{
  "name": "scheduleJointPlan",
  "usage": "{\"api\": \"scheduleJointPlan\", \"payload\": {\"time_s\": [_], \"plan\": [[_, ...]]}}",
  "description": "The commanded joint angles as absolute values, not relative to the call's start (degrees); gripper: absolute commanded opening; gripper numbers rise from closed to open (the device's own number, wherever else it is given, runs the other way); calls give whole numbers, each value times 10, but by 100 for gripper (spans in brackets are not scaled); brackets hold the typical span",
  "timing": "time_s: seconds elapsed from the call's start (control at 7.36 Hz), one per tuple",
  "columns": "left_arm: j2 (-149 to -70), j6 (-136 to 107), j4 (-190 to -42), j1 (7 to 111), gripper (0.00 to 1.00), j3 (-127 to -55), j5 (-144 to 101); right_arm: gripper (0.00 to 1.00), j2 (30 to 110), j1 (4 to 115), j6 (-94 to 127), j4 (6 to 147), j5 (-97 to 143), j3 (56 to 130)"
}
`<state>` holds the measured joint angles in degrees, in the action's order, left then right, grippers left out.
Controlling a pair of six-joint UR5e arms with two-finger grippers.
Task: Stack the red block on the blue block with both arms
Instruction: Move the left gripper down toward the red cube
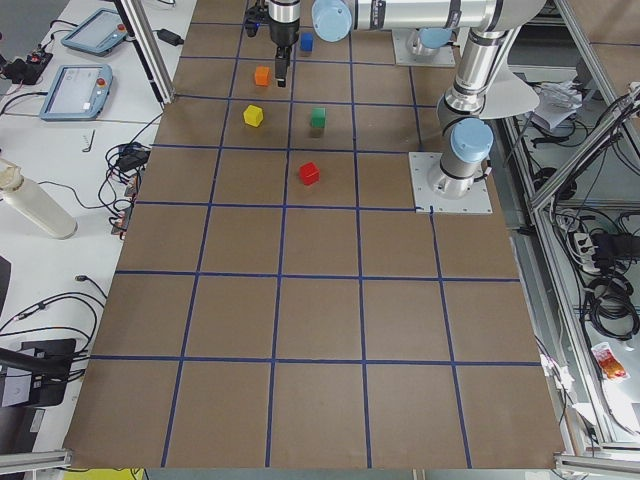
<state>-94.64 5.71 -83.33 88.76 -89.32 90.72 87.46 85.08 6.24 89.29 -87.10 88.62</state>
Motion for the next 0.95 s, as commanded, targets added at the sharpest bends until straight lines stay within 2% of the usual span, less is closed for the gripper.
{"api": "scheduleJointPlan", "payload": {"time_s": [0.0,0.14,0.41,0.54,0.82], "plan": [[-943,62,-823,812,100,-984,905,100,875,851,62,893,-871,887],[-940,66,-769,766,100,-1043,903,100,875,851,62,893,-871,887],[-962,52,-605,752,100,-1154,907,100,875,851,61,893,-871,887],[-973,23,-580,751,100,-1186,906,100,875,851,61,893,-871,887],[-1002,-17,-579,752,100,-1194,900,100,875,851,61,892,-871,888]]}}
